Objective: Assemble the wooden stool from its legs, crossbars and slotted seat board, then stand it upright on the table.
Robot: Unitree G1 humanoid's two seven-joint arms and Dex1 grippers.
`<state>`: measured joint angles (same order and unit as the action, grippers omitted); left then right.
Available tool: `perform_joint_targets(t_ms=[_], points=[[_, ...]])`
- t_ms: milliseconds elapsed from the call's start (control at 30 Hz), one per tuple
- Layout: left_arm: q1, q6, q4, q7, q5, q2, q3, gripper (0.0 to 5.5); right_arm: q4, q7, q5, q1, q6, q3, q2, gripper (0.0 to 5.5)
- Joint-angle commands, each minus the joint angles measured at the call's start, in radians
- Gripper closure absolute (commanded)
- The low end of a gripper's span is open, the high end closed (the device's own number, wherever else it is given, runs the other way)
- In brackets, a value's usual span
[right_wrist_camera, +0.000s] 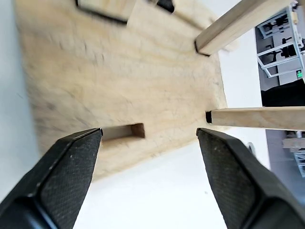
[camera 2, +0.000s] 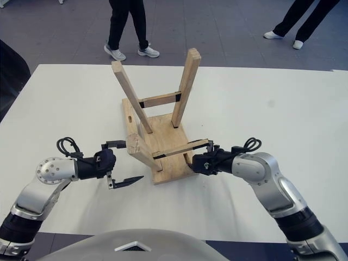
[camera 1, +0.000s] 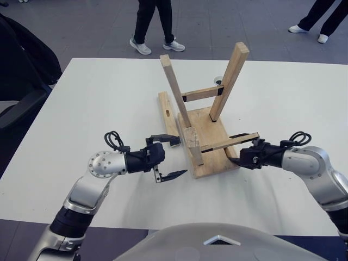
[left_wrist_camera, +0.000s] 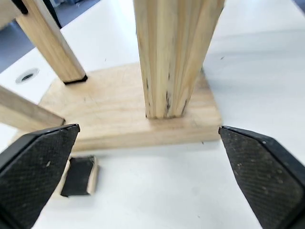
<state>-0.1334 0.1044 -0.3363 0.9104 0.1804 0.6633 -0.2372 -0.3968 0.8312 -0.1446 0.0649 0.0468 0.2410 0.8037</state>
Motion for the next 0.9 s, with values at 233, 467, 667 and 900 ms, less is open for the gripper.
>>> perform_joint_targets(t_ms=[233, 467, 667, 900], points=[[-0.056, 0.025, -0.005, -0.156, -0.028, -0.089, 0.022, 0.77, 0.108, -0.067, 0.028, 0.064, 0.026, -0.166, 0.025, 1.85], [-0.055, 0.059, 0.047, -0.240, -0.135, -0.096, 0.001, 1.43, 0.261, -0.055, -0.023, 0.082, 0.123, -0.090, 0.014, 1.85], [-0.025, 0.041, 0.031, -0.328, -0.042, -0.148, 0.173, 1.43, 0.172, -0.027, 0.006, 0.111, 0.111, -0.020, -0.030, 1.85], [0.166, 0.080, 0.017, -0.438, 0.091, -0.173, 0.405, 1.43, 0.174, -0.019, 0.053, 0.035, 0.032, 0.081, -0.175, 1.85]])
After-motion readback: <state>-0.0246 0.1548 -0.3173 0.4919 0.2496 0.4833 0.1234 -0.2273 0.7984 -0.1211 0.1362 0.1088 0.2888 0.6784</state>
